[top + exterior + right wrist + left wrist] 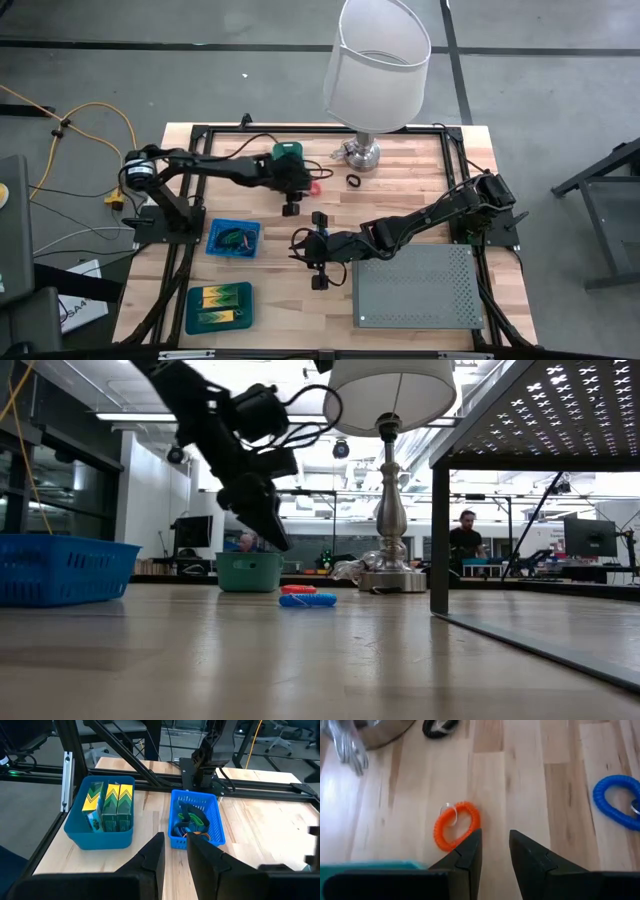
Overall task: Pick & Place Office Desk Supplies
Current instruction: Put the orange spring rubberband into the green bin
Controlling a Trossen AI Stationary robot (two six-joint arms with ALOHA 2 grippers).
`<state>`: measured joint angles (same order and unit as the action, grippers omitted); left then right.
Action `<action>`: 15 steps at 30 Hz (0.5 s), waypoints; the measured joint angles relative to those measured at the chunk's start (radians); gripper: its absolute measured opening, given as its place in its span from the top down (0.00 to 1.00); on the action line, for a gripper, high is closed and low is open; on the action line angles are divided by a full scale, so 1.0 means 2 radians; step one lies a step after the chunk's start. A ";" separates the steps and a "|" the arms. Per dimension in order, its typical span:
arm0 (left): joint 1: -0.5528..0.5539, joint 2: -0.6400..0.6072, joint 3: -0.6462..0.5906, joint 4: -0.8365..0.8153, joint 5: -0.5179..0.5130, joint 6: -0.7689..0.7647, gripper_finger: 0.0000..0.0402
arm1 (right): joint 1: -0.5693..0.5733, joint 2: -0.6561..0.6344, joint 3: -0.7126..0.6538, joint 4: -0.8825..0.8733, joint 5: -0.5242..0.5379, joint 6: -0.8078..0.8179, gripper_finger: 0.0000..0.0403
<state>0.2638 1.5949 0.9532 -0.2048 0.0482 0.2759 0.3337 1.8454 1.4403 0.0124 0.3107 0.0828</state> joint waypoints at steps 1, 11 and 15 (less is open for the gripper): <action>0.000 0.007 0.012 -0.009 0.000 0.009 0.77 | 0.000 0.000 0.000 0.000 0.000 0.000 0.83; -0.001 0.089 0.092 -0.087 0.001 0.045 0.77 | 0.000 0.000 0.000 0.000 0.000 0.000 0.83; -0.001 0.094 0.094 -0.087 0.001 0.060 0.77 | 0.000 0.000 0.000 0.000 0.000 0.000 0.83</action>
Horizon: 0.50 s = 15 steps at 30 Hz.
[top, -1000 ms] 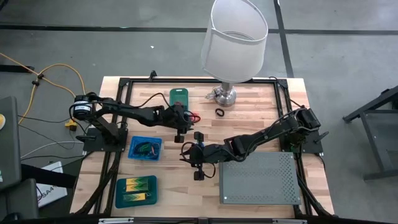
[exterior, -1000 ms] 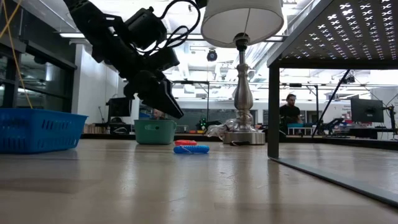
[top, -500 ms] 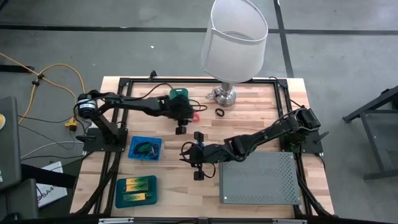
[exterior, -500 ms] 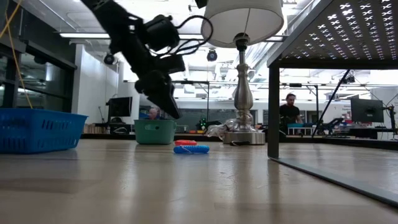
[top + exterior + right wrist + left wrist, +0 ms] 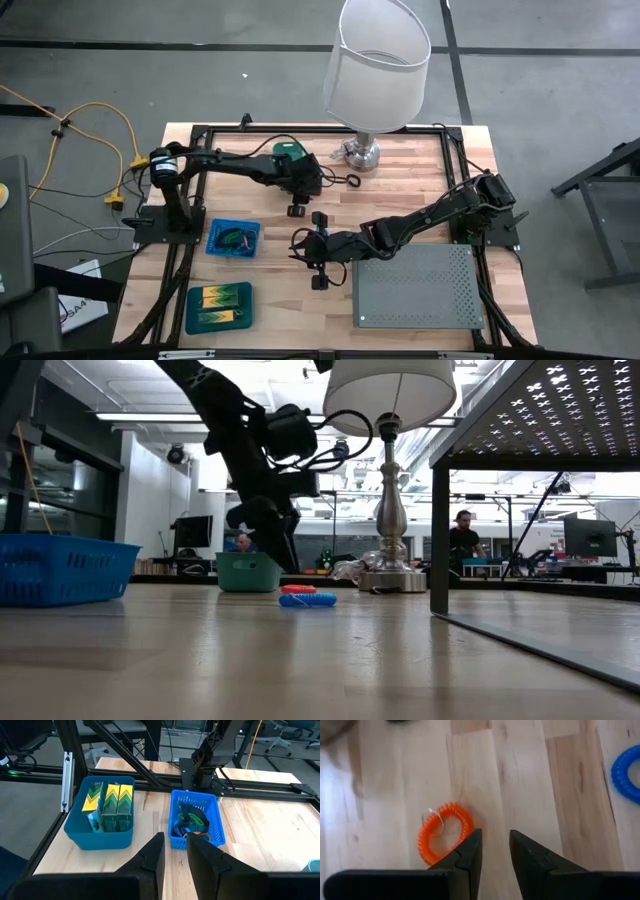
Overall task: Pick & Place Office Desk Supplies
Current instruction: Put the orange spring rubberband into the green bin
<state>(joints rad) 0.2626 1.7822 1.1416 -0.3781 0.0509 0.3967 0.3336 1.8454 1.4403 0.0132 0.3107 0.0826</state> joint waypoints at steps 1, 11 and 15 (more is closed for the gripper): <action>0.000 0.000 0.000 0.002 0.000 0.009 0.77 | 0.000 0.000 0.000 0.000 0.000 0.000 0.83; 0.008 0.001 0.000 0.013 -0.001 0.075 0.77 | 0.000 0.000 0.000 0.000 0.000 0.000 0.83; 0.012 0.001 0.000 0.015 -0.017 0.071 0.77 | 0.000 0.000 0.000 0.000 0.000 0.000 0.83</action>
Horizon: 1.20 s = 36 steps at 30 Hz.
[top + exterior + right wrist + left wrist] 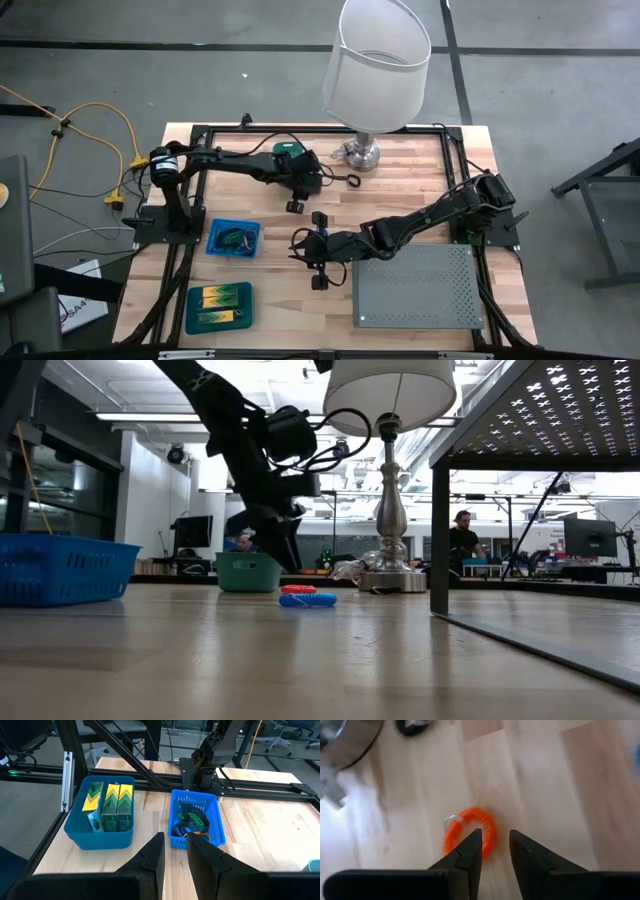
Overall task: Pick & Place Office Desk Supplies
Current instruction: Put the orange spring rubberband into the green bin
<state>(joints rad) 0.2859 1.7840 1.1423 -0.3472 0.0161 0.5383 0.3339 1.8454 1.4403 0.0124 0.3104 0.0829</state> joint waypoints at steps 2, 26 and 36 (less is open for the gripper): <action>0.000 0.005 0.000 0.003 -0.022 -0.014 0.77 | 0.000 0.000 0.000 0.000 0.000 0.000 0.83; -0.003 0.040 0.000 0.022 -0.035 -0.007 0.77 | 0.000 0.000 0.000 0.000 0.000 0.000 0.83; -0.003 0.040 0.000 0.021 -0.030 -0.007 0.77 | 0.000 0.000 0.000 0.000 0.000 0.000 0.83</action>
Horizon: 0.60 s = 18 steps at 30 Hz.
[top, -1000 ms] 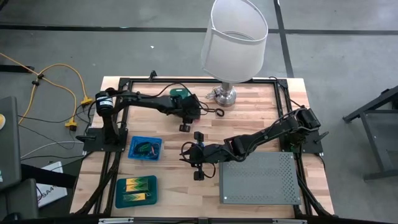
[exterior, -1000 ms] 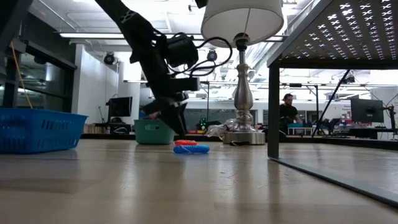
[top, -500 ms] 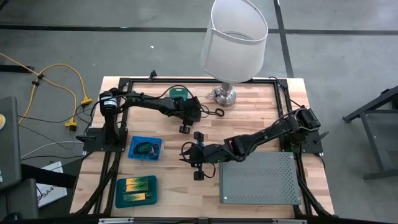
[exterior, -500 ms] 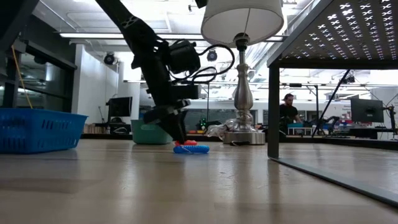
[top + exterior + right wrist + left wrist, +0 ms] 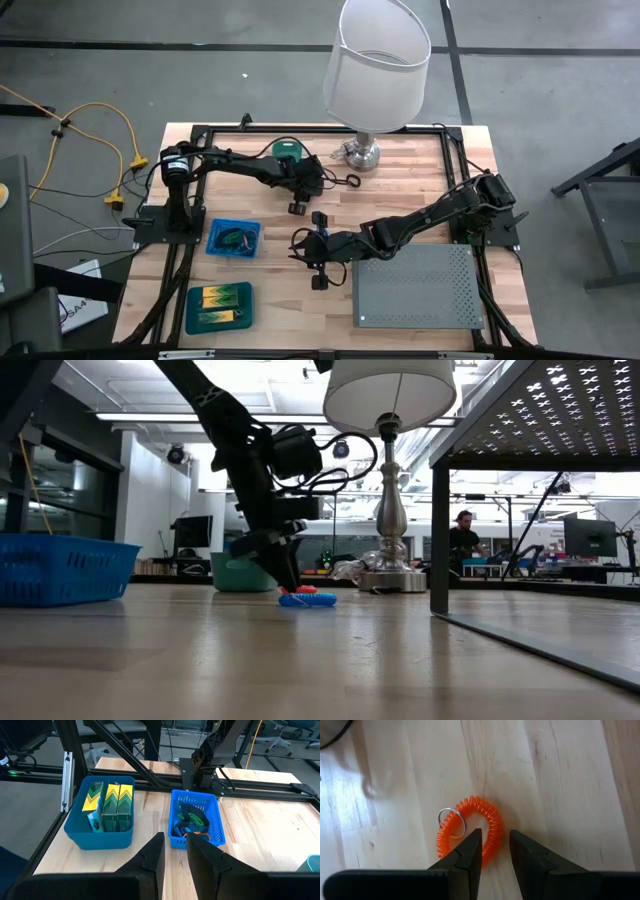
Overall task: Pick & Place Office Desk Supplies
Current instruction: Put the orange spring rubberband into the green bin
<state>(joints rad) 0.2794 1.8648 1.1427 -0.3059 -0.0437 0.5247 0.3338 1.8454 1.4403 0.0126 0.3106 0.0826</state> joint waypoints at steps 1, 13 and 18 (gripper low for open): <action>0.000 0.000 0.000 0.000 0.000 0.000 0.77 | 0.000 0.000 0.000 0.000 0.000 0.000 0.83; 0.000 0.000 0.000 -0.006 0.000 -0.003 0.77 | 0.000 0.000 0.000 0.000 0.000 0.000 0.83; 0.000 0.000 0.000 -0.014 0.006 -0.011 0.77 | 0.000 0.000 0.000 0.000 0.000 0.000 0.83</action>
<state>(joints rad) 0.2794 1.8648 1.1430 -0.3343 -0.0313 0.5022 0.3336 1.8454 1.4403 0.0124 0.3103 0.0826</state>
